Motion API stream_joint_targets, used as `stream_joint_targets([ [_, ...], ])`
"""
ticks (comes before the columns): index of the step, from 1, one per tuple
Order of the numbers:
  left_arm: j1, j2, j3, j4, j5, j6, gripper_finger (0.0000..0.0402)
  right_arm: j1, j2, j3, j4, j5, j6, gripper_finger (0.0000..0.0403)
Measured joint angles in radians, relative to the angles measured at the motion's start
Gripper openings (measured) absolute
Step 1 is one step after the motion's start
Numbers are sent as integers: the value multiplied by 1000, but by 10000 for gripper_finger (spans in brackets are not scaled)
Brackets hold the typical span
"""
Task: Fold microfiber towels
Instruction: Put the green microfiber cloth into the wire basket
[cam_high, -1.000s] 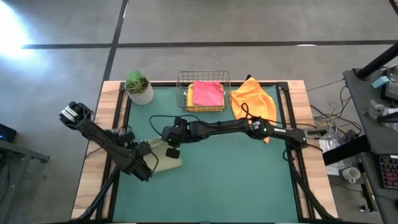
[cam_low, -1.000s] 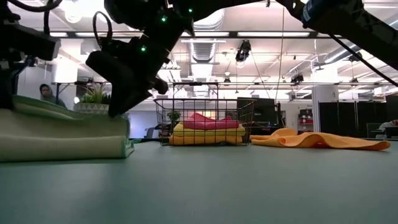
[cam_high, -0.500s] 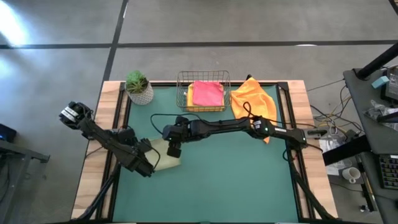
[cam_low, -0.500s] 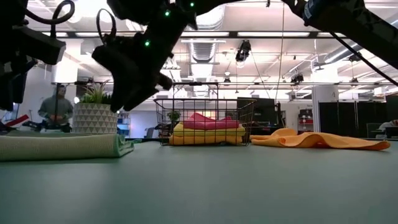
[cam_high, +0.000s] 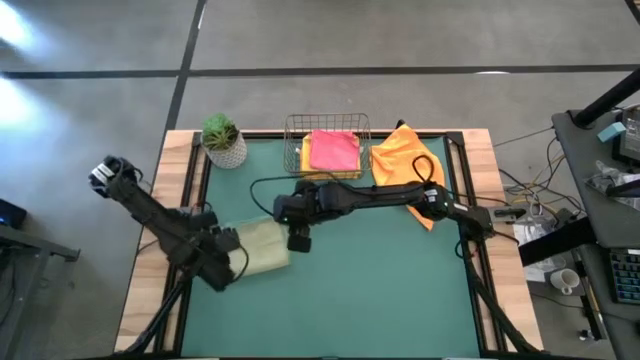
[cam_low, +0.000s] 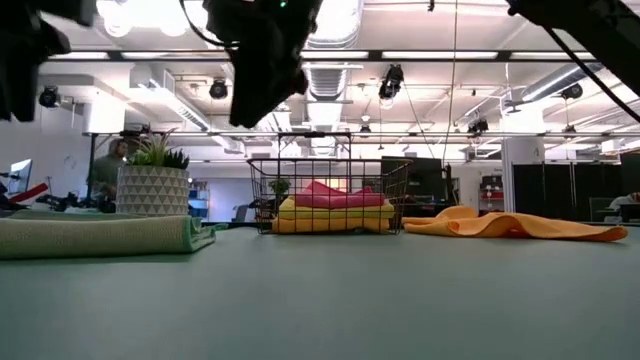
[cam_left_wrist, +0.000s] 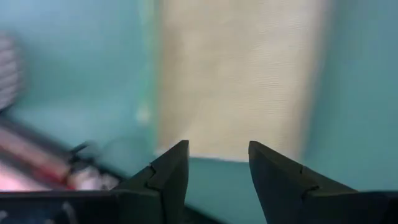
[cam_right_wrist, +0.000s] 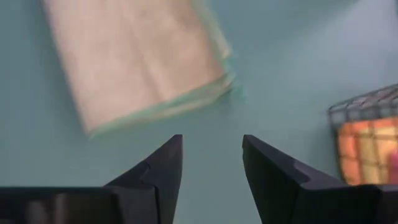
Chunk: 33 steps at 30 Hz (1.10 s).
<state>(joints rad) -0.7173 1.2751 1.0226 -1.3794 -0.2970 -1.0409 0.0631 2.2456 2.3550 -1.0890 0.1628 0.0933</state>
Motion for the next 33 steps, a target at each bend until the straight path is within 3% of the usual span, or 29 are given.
stream_joint_targets([
  [8,-209,60,4,123,1,-143,151,98,0,-19,-61,-17,-61,144],
  [15,-352,215,15,166,1,-209,151,174,6,-96,75,-18,-161,136],
  [21,-379,309,26,177,-53,-210,151,188,8,-165,209,-17,-172,141],
  [27,-378,331,17,193,-201,-211,151,185,13,-219,318,-5,-201,156],
  [33,-378,333,-17,267,-216,-211,151,183,13,-285,443,-4,-254,173],
])
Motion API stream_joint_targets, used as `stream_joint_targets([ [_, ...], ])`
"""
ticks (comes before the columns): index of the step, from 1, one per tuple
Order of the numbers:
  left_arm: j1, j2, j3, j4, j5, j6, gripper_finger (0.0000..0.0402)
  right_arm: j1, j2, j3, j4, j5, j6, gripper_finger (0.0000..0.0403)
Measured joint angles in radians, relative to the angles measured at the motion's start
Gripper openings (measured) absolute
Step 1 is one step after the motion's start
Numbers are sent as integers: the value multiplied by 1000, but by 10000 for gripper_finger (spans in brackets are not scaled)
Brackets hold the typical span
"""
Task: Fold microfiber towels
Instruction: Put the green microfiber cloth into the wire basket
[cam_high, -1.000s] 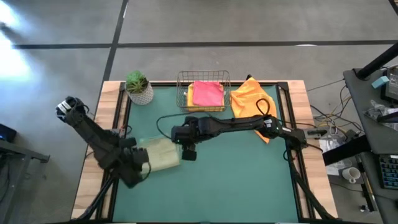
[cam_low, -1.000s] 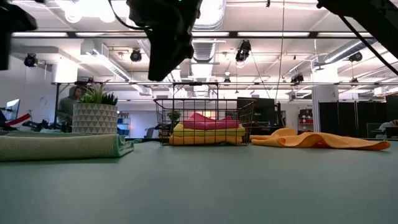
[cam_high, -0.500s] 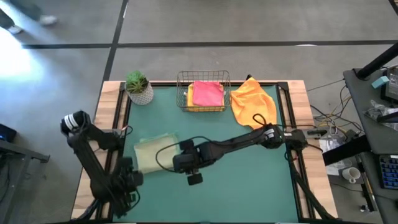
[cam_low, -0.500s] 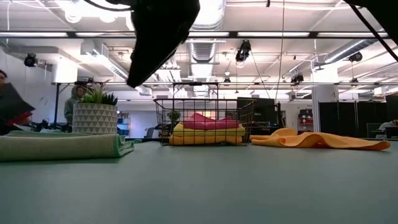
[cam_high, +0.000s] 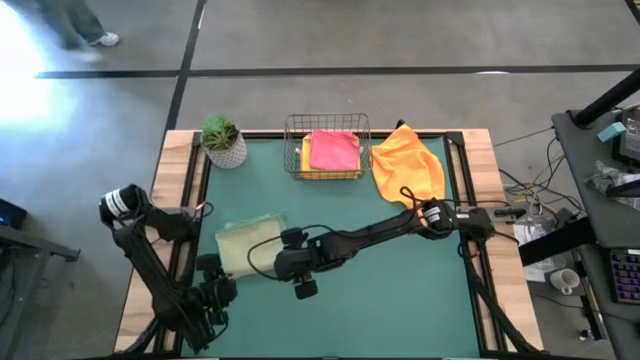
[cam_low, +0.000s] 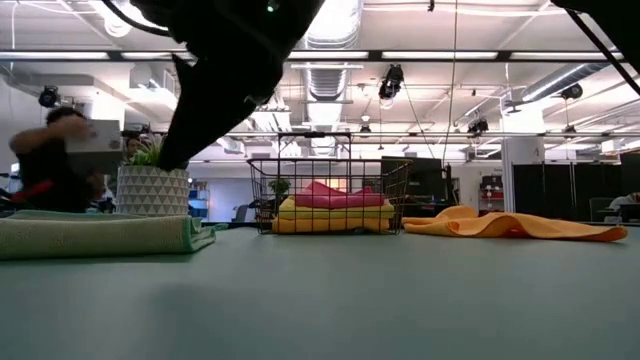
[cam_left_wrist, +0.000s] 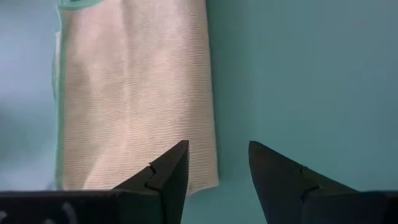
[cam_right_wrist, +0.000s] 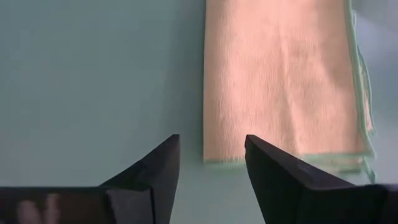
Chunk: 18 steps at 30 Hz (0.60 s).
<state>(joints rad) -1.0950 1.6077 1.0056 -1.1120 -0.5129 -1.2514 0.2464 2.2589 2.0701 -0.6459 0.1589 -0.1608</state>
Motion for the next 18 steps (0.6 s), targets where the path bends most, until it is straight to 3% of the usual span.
stream_joint_targets([
  [7,5,8,-49,27,1,0,151,-13,0,-60,148,25,-73,173],
  [18,29,8,-85,85,24,28,151,-26,0,-174,281,-38,-68,173],
])
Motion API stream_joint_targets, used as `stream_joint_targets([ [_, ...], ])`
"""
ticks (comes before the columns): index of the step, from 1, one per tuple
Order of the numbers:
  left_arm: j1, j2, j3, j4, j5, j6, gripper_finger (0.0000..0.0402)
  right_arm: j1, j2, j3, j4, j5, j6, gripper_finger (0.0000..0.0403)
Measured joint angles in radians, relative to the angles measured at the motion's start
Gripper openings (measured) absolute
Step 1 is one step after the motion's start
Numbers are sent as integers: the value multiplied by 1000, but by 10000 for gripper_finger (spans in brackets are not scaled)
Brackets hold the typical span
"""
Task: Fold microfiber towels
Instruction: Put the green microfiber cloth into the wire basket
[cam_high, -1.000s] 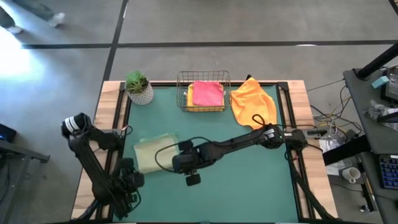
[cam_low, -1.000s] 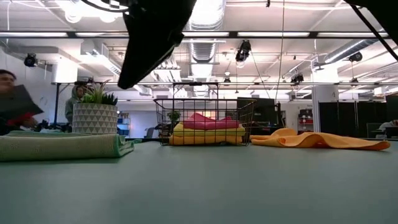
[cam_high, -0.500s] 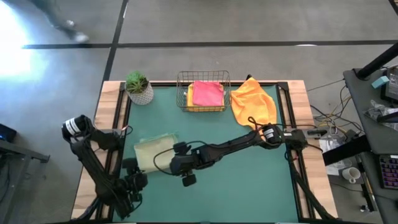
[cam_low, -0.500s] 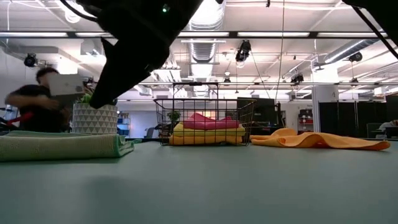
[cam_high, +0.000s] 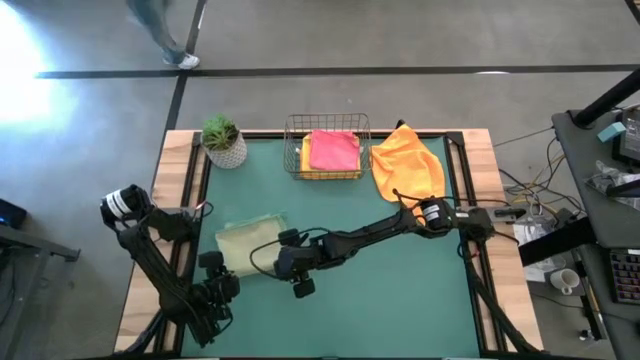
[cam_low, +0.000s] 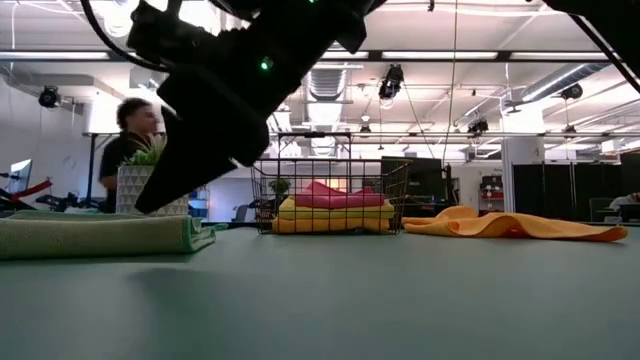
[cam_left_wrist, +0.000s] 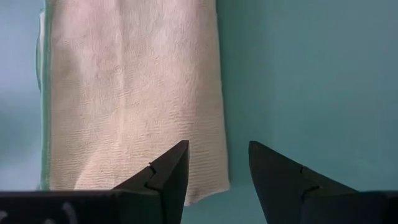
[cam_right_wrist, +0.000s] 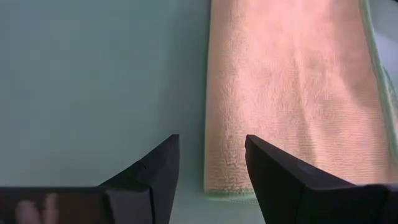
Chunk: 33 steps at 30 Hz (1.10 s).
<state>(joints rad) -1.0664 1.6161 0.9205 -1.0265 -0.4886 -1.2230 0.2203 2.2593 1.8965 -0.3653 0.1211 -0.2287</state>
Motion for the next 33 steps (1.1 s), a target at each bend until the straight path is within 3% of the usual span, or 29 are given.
stream_joint_targets([
  [10,29,0,-57,10,38,0,151,-14,0,-65,68,9,19,173],
  [16,42,0,-82,110,40,53,151,-23,0,-69,75,-1,19,173],
  [25,98,-5,-136,124,61,-1,147,-44,2,-70,93,-25,20,173],
  [29,123,-5,-134,133,70,27,120,-51,14,-70,91,-32,31,173],
  [33,142,-1,-138,130,61,29,66,-53,19,-71,86,-93,72,173],
])
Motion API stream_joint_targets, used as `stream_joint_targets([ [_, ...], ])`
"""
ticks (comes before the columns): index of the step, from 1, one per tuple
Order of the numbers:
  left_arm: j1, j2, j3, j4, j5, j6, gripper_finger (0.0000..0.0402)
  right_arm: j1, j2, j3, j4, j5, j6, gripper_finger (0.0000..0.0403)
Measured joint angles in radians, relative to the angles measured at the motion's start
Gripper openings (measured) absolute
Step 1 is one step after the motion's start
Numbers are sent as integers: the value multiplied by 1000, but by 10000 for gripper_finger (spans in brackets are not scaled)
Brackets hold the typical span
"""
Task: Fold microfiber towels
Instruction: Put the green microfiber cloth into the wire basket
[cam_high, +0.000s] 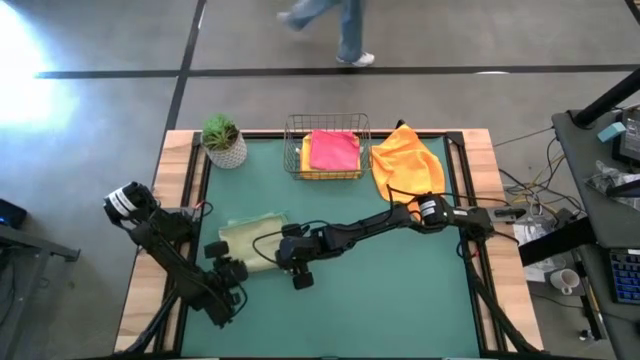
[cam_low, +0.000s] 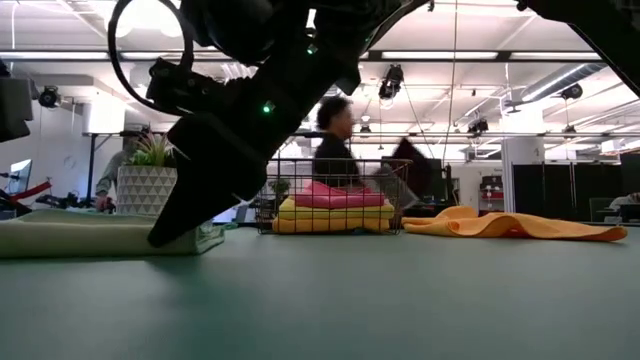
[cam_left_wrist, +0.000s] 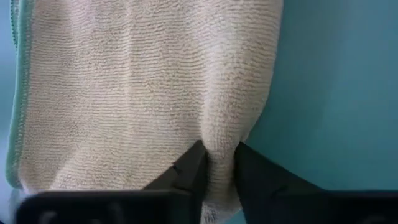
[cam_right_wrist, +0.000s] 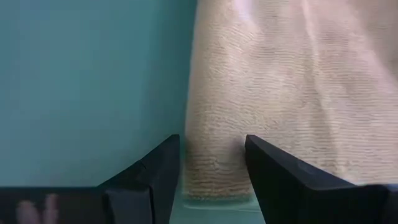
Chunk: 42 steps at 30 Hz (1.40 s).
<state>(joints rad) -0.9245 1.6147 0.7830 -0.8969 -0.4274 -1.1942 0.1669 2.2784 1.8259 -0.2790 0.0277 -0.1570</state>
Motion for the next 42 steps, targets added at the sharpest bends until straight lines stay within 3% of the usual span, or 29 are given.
stream_joint_targets([
  [4,4,1,0,0,0,0,12,0,0,0,-7,-2,0,173],
  [14,19,1,0,38,-41,7,6,-24,26,-3,-29,10,94,160],
  [19,37,0,0,51,-51,70,4,-24,36,-1,-23,17,108,117],
  [26,48,-2,0,50,-52,110,3,-23,28,-1,-33,29,155,23],
  [29,48,-16,0,37,-53,113,2,-23,12,-3,-69,34,195,15],
  [34,50,-90,2,18,-61,178,2,-14,-42,-6,-151,35,272,14],
  [42,95,-327,37,22,-49,356,2,35,-156,-6,-232,64,372,13],
])
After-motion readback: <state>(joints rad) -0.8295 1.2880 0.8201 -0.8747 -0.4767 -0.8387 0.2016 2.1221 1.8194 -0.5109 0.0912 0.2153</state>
